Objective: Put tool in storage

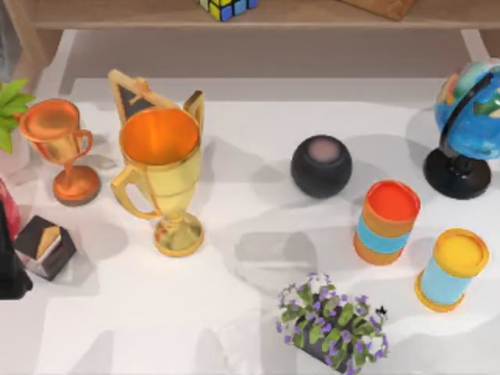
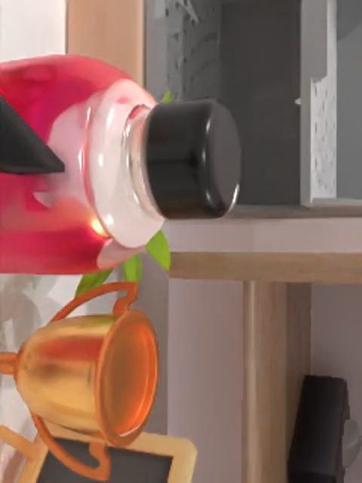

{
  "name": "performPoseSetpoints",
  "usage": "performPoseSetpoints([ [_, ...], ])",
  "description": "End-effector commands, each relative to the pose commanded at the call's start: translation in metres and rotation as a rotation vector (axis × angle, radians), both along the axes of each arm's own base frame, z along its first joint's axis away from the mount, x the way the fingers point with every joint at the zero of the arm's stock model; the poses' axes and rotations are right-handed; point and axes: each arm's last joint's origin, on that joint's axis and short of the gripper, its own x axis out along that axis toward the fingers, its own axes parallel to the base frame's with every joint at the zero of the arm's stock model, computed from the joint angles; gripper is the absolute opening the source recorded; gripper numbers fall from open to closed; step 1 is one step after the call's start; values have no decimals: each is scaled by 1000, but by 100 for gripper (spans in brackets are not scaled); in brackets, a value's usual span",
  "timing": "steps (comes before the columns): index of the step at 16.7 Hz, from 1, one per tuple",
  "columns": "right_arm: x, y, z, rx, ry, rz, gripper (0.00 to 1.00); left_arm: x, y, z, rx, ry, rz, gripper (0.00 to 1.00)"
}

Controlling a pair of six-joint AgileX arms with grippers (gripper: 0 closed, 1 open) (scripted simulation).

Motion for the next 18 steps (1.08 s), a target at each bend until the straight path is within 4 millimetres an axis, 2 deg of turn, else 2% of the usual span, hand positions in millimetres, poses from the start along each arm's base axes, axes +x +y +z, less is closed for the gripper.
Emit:
performPoseSetpoints([
  [3,9,0,-7,6,18,4,0,0,0,0,0,0,0,100],
  [7,47,-3,-1,-5,-3,1,0,0,0,0,0,0,0,100],
  [9,60,-2,0,-3,-2,0,0,0,0,0,0,0,0,100],
  [14,63,-1,0,0,0,0,0,0,0,0,0,0,0,100],
  [18,63,-1,0,0,0,0,30,0,0,0,0,0,0,100],
])
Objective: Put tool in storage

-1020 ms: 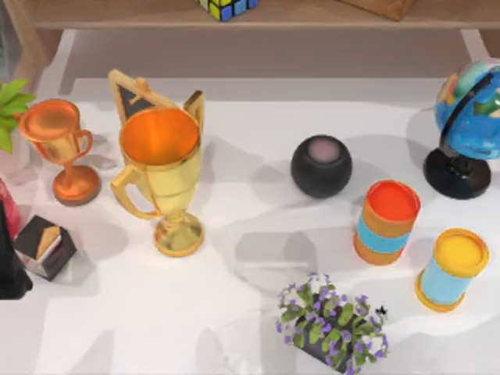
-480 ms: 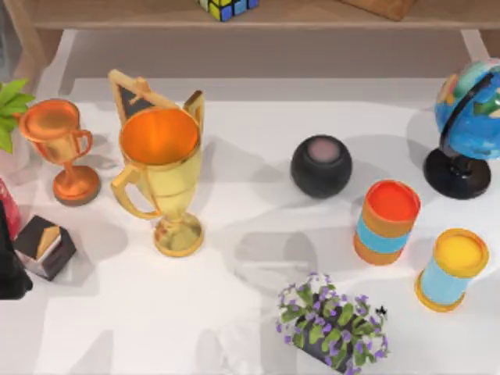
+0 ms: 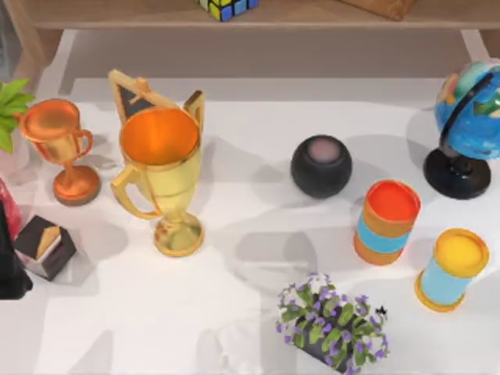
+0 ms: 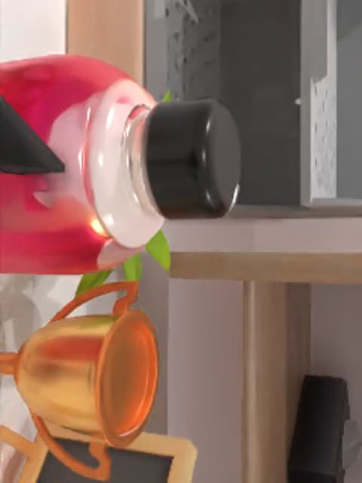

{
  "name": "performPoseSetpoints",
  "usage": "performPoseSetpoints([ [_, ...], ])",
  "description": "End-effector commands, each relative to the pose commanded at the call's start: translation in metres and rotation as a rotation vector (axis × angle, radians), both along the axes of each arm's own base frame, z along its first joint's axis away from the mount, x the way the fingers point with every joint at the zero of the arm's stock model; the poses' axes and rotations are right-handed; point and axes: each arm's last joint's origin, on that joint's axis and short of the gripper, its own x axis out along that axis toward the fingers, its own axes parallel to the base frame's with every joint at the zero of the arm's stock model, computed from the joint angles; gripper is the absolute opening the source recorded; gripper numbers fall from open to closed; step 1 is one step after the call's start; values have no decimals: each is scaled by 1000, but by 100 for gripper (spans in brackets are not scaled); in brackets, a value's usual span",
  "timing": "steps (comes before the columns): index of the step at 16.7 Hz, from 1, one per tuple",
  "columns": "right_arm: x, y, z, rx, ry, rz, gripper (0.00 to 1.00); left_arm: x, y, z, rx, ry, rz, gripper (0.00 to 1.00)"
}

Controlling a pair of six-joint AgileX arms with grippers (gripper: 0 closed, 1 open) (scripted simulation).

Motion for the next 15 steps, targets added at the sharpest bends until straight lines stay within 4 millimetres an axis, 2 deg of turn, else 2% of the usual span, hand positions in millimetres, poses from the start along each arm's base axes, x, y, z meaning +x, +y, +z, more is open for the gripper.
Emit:
performPoseSetpoints([
  [9,0,0,0,0,0,0,98,0,0,0,0,0,0,100],
  [15,0,0,0,0,0,0,100,0,0,0,0,0,0,100],
])
